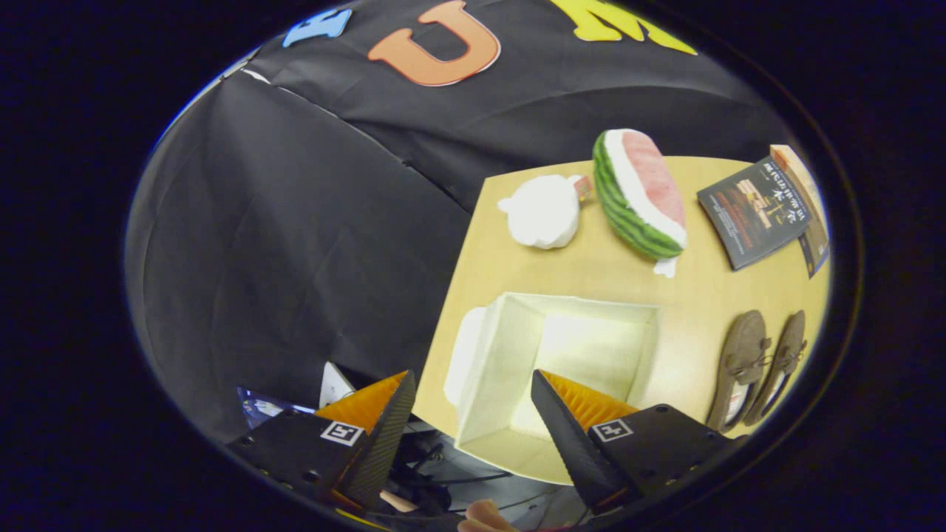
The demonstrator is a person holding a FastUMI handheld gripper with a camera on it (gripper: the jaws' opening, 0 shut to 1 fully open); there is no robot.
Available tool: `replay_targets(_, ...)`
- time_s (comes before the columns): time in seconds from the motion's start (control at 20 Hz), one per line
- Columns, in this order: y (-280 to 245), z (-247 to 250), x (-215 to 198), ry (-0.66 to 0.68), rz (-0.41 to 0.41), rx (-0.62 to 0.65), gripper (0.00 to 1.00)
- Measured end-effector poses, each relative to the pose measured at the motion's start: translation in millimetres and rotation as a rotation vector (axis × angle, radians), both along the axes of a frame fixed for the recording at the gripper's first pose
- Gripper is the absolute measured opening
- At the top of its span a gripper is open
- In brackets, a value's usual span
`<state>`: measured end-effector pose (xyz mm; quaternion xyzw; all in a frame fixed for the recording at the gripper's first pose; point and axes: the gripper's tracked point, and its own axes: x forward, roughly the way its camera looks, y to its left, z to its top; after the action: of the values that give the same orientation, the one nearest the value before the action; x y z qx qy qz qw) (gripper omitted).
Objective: Open the storage box then place both shoes into the box .Put the left shoe in first, then the right shoe, with the right side of both shoes facing outward in a uniform manner.
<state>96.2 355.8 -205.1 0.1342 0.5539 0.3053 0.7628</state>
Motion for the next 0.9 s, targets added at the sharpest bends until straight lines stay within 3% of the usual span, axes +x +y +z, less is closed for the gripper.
replay_targets(0.25,-103,-31,12,-0.066,-0.013,-0.082,0.96)
replay_targets(0.55,-217,-100,9,0.003,-0.074,-0.152,0.96)
replay_targets(0.9,-298,-176,4,0.058,-0.093,-0.279,0.96)
